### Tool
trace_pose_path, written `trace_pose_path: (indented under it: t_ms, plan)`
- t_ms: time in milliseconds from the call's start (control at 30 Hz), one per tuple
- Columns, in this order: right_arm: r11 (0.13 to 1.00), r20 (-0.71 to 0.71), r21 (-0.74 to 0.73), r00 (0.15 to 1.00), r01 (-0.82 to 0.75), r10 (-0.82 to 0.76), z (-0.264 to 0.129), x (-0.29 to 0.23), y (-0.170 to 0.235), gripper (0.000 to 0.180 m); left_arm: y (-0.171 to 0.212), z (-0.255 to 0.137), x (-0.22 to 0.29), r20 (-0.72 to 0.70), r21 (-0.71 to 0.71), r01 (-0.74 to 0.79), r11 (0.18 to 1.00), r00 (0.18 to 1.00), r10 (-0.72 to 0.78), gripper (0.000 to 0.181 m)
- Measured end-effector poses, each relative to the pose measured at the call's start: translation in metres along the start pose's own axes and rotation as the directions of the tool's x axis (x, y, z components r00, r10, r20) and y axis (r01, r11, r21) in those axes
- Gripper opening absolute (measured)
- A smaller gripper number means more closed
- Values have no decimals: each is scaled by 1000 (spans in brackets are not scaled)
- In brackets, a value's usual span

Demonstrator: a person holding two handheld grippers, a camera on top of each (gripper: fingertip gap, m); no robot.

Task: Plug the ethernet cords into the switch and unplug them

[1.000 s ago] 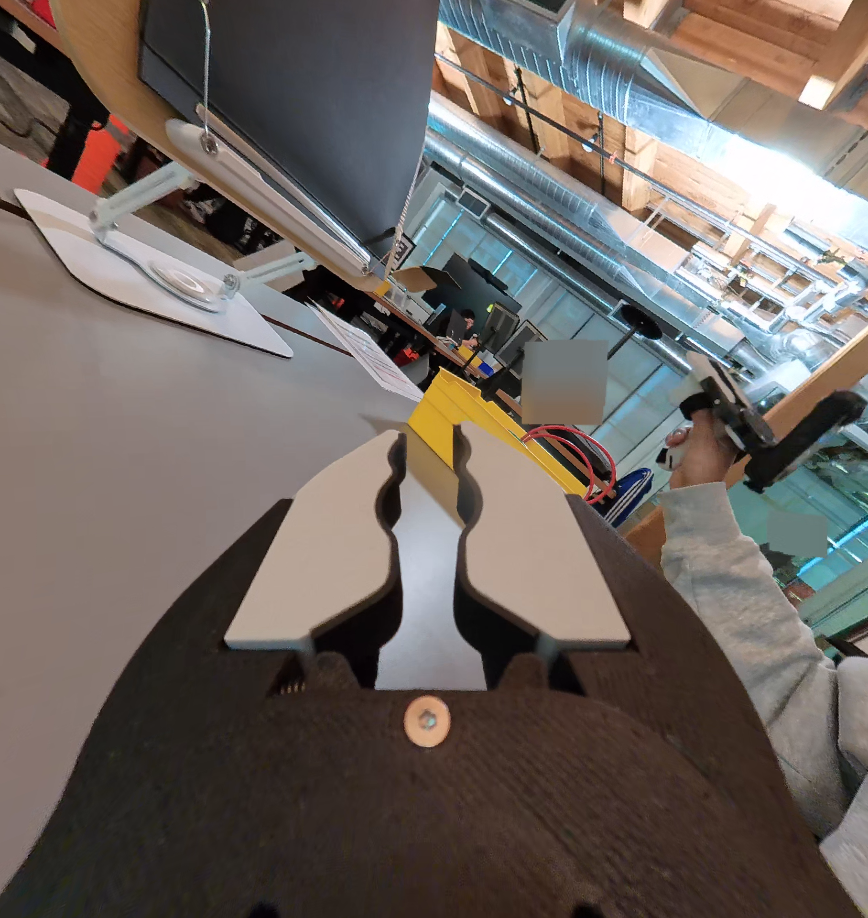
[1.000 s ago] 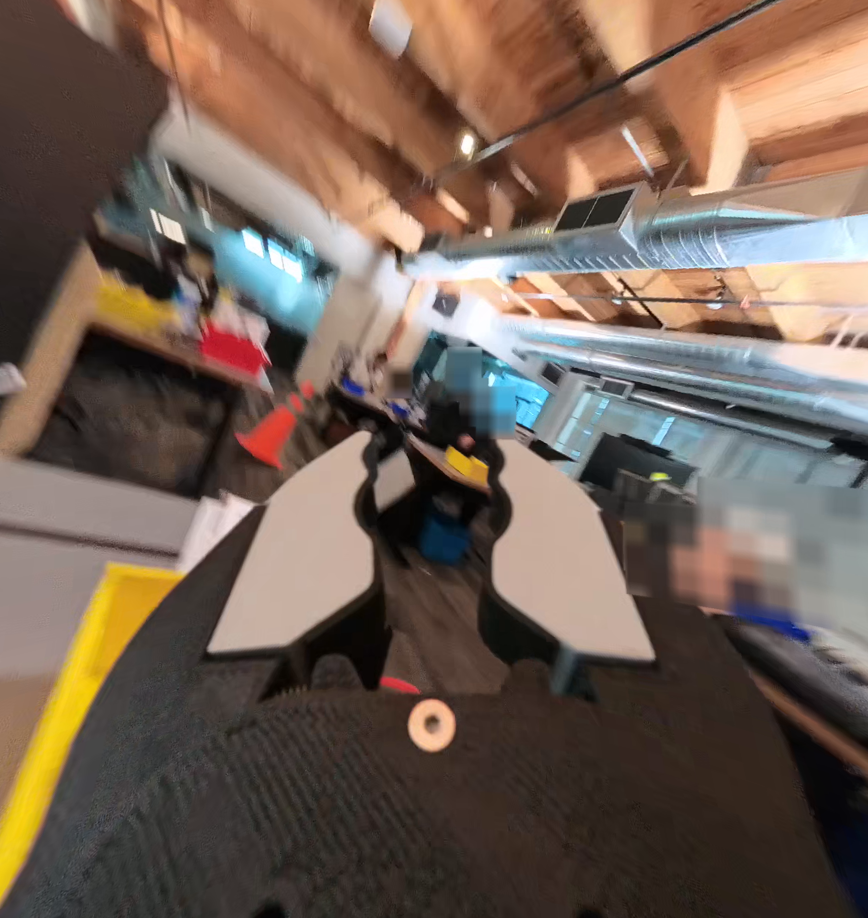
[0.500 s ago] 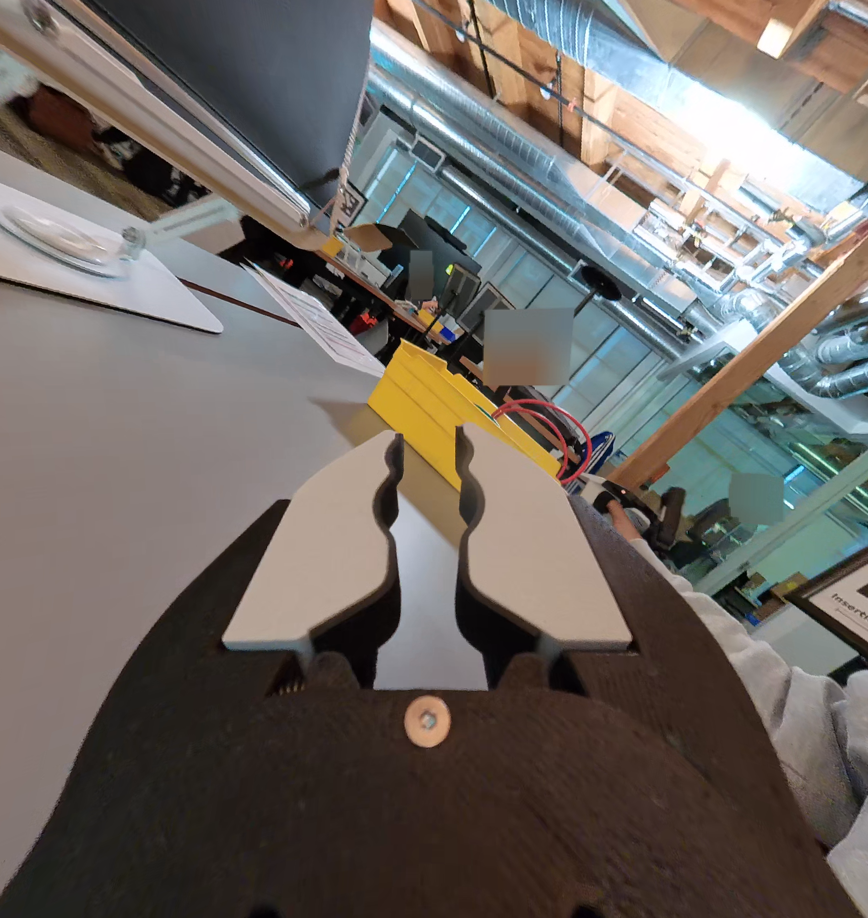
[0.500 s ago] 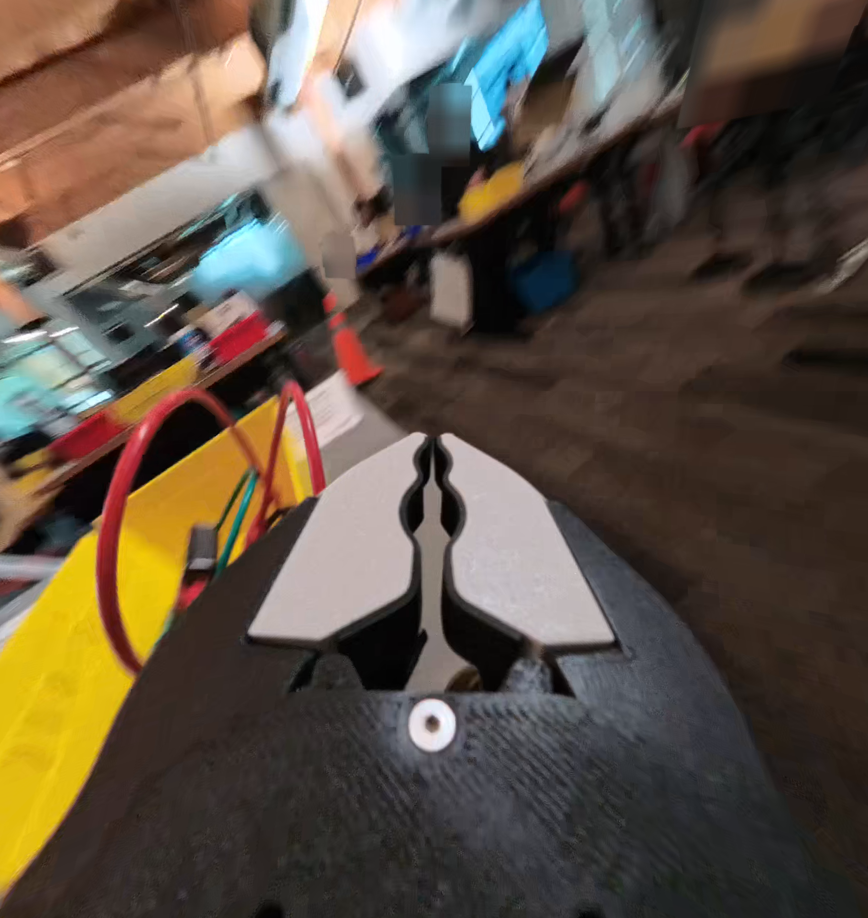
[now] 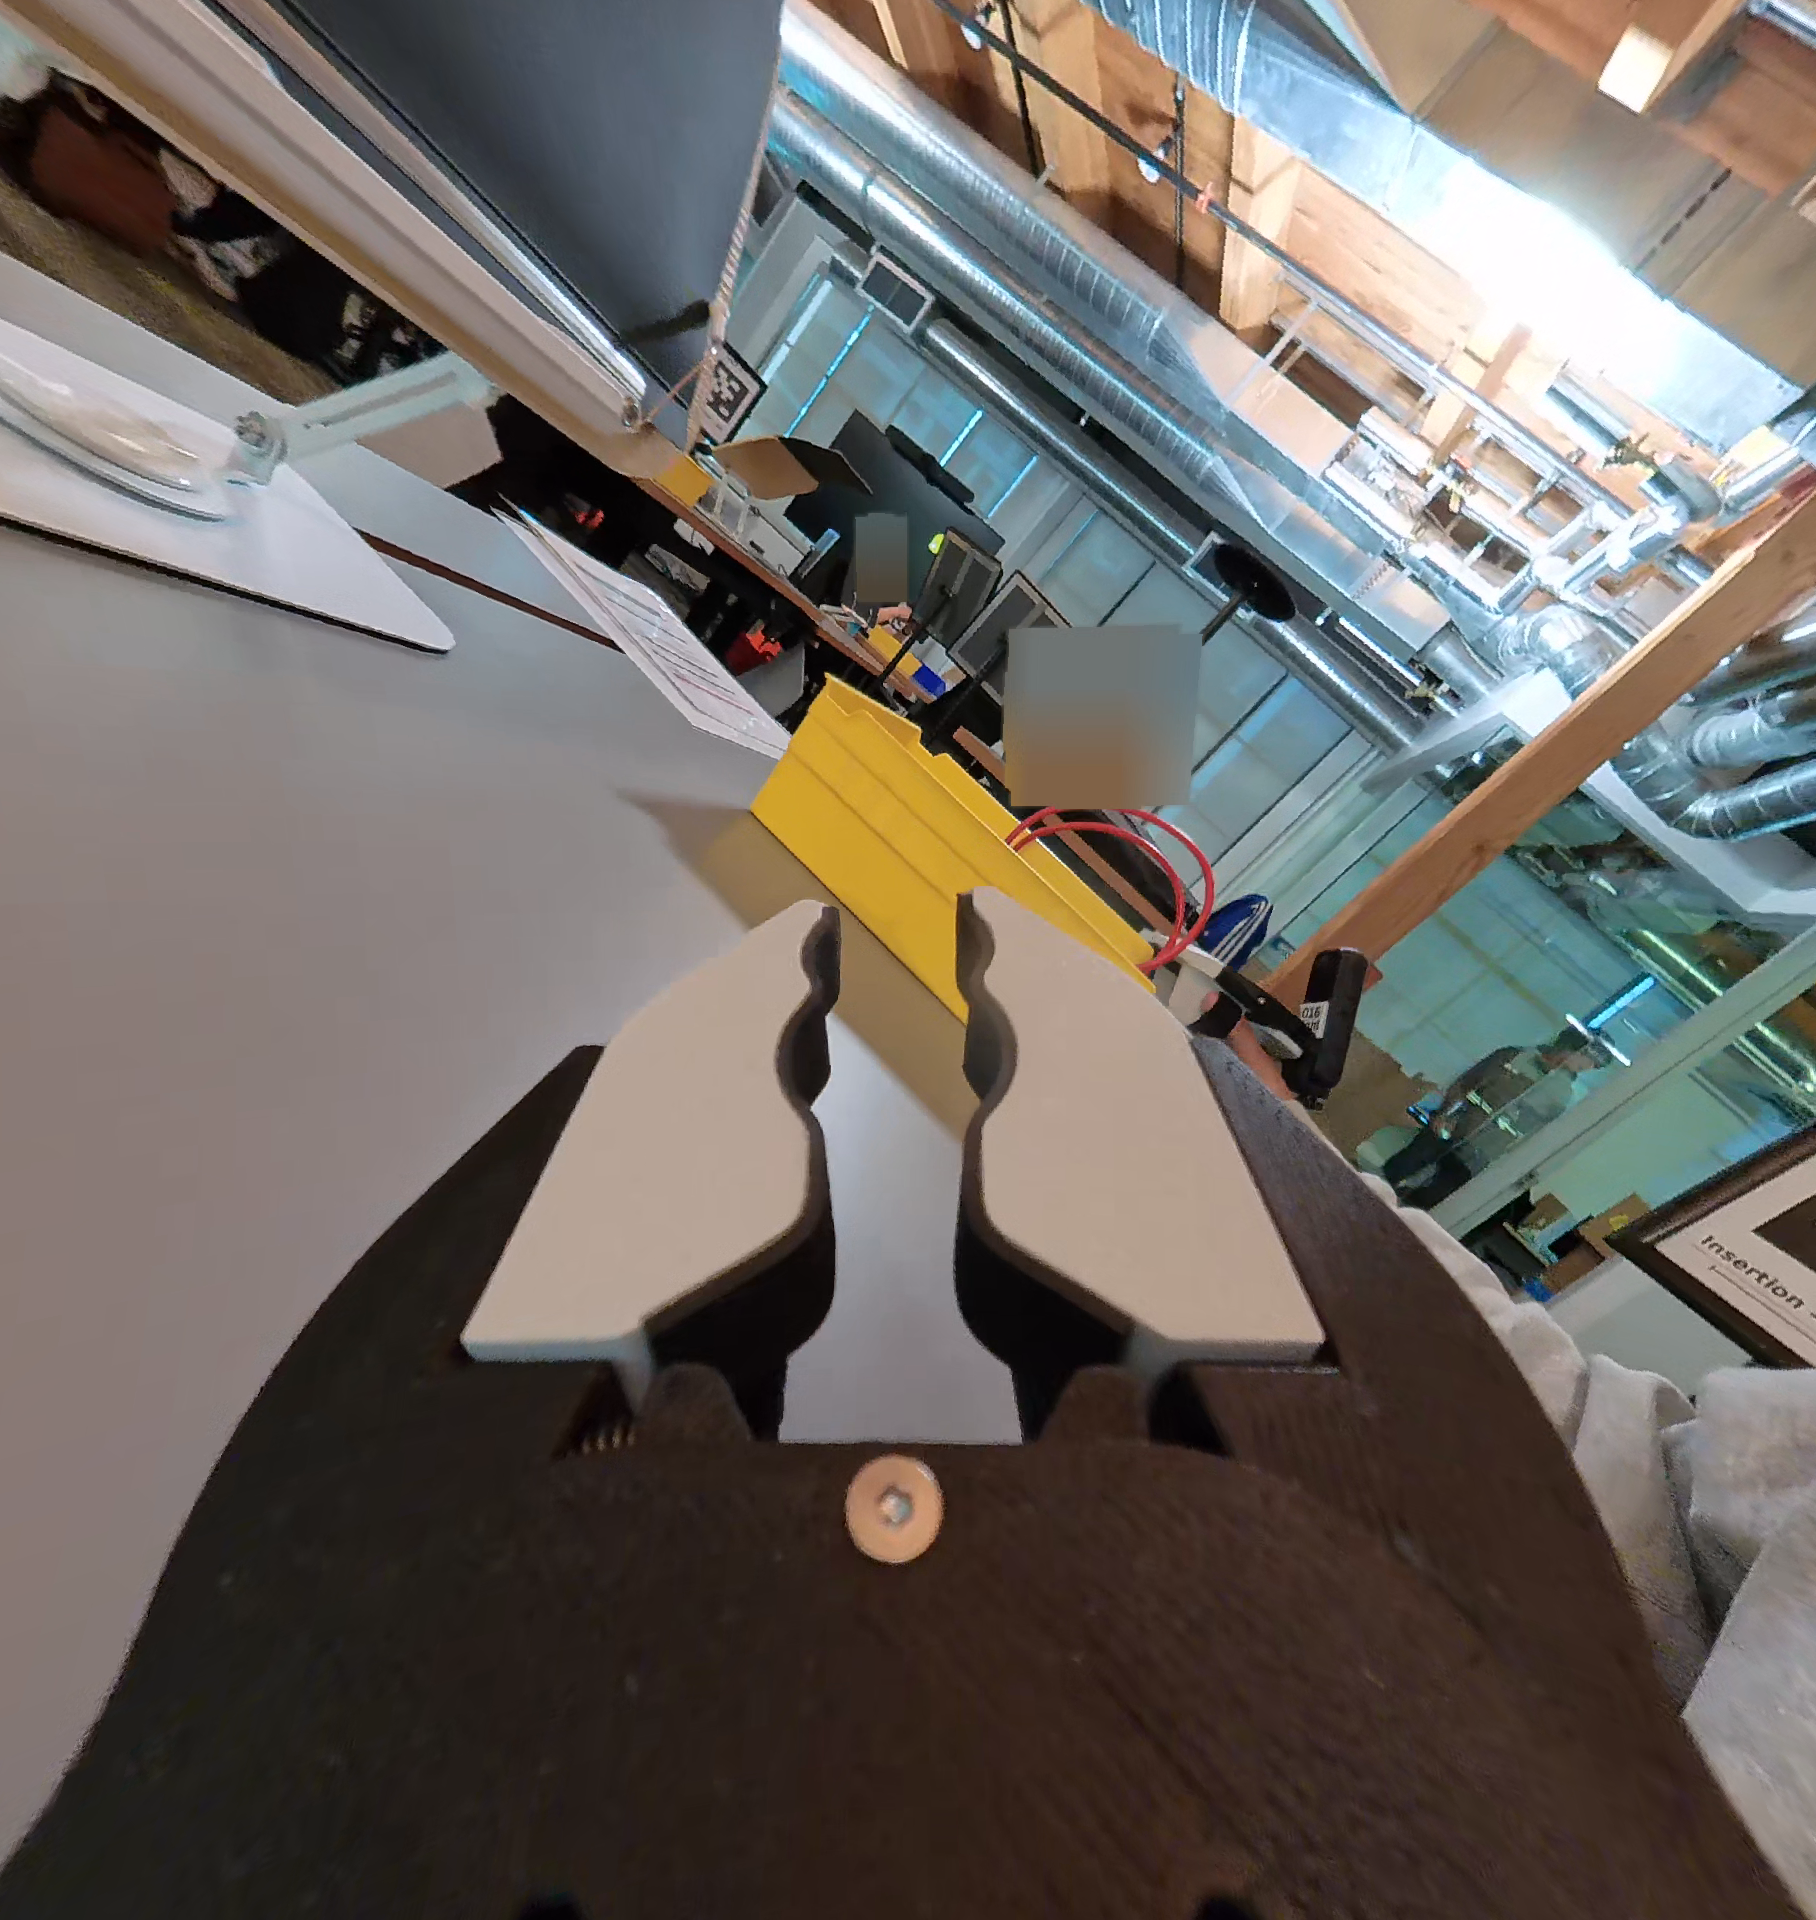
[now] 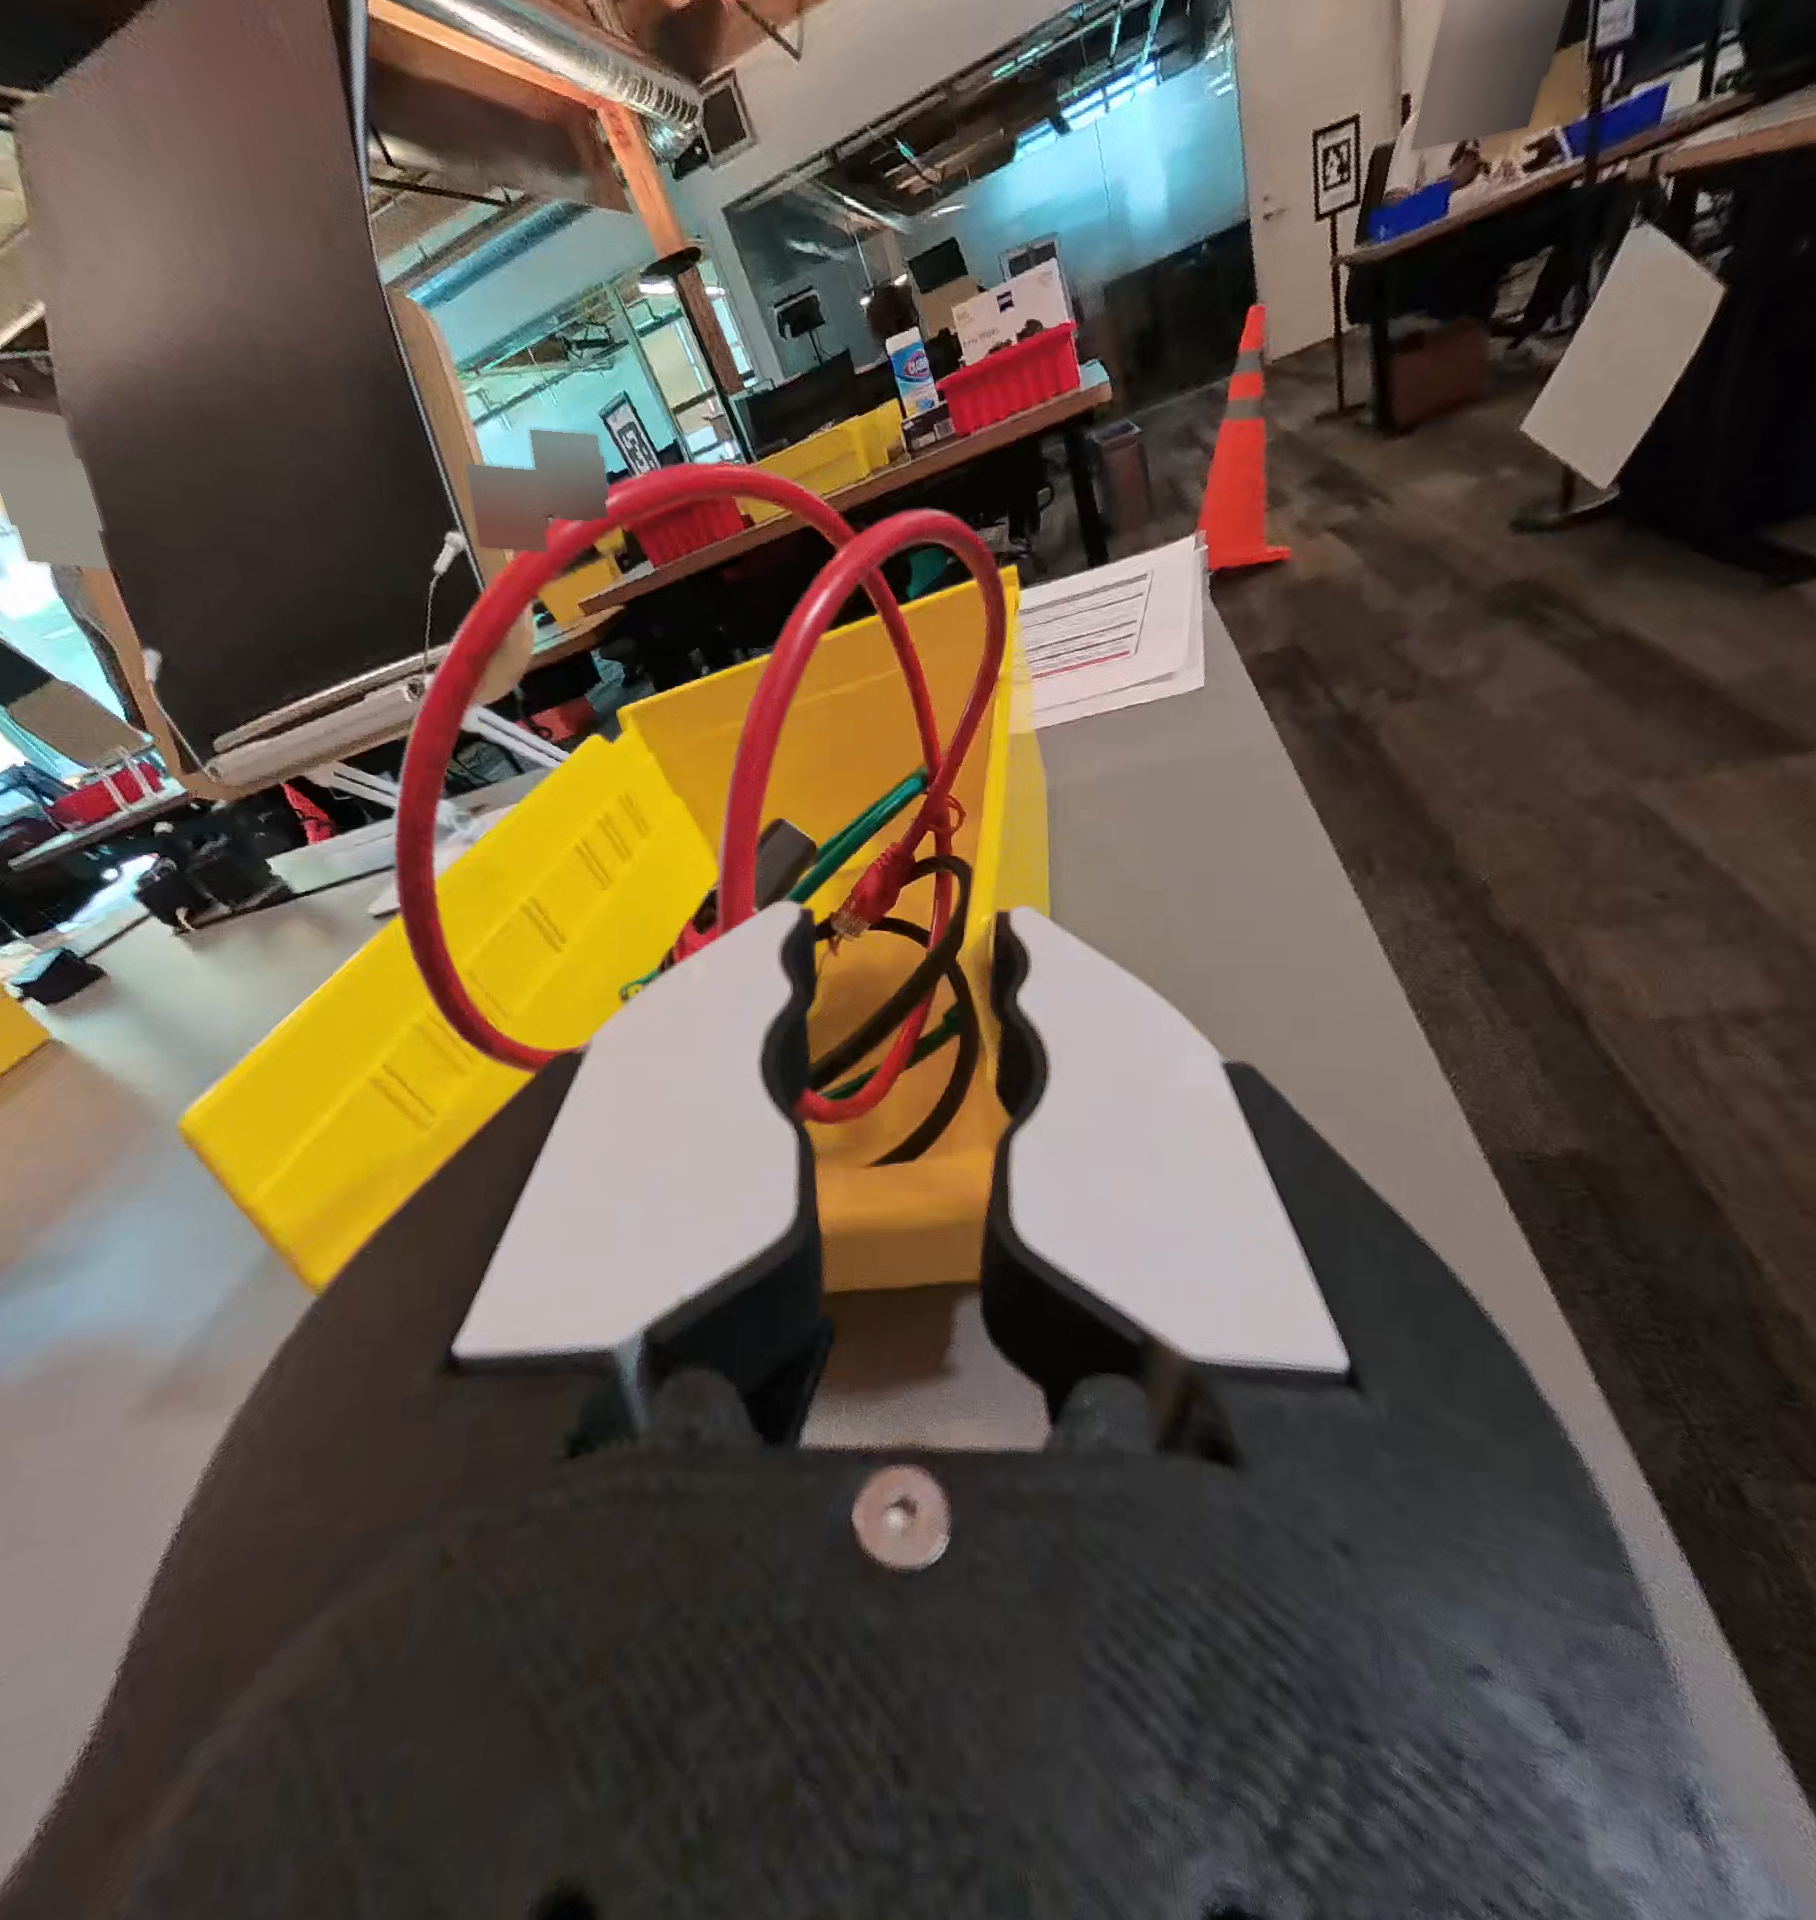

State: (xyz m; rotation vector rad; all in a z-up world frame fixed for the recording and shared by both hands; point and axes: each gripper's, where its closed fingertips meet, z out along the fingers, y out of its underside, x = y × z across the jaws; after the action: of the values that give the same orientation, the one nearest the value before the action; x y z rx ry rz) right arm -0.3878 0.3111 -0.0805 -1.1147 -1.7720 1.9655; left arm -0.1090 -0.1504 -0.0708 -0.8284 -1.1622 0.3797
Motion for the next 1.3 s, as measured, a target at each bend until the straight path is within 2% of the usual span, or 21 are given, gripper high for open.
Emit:
trace_pose_path:
  t_ms: [67, 200, 300, 367, 467, 567, 933, 1033, 1300]
  plan:
    - [999, -18, -38, 1000, -6, 5, 7, 6, 5, 29, -3, -7, -2, 13, 16, 3, 1000, 1000, -3, 22]
    - [984, -139, -166, 987, 63, -87, 22, 25, 21, 28, -7, -18, -4, 34, 37, 6, 999, 999, -7, 23]
    - [978, -161, -188, 979, 92, -123, 36, 21, 25, 31, -7, -22, -5, 40, 40, 13, 999, 999, -14, 23]
    - [979, -191, -189, 976, 73, -109, 44, 21, 25, 31, -8, -25, -4, 45, 46, 5, 999, 999, -7, 23]
    - [983, -227, -185, 973, -15, -28, 48, 26, 27, 21, -9, -31, -3, 57, 57, -8, 998, 998, 5, 23]
    - [981, -179, -131, 977, -140, 115, 51, 26, 26, 8, -12, -37, -5, 65, 73, -1, 997, 998, -4, 23]
    - [969, -141, -76, 965, -234, 222, 64, 13, 23, 11, -12, -42, -6, 72, 82, 8, 997, 997, -14, 23]
    - [963, -118, -8, 957, -269, 266, 63, 6, 10, 11, -11, -41, -6, 69, 76, 11, 997, 997, -16, 24]
    - [877, 4, 131, 885, -462, 465, 54, 1, -7, 11, -12, -43, -6, 77, 79, -2, 997, 997, -4, 24]
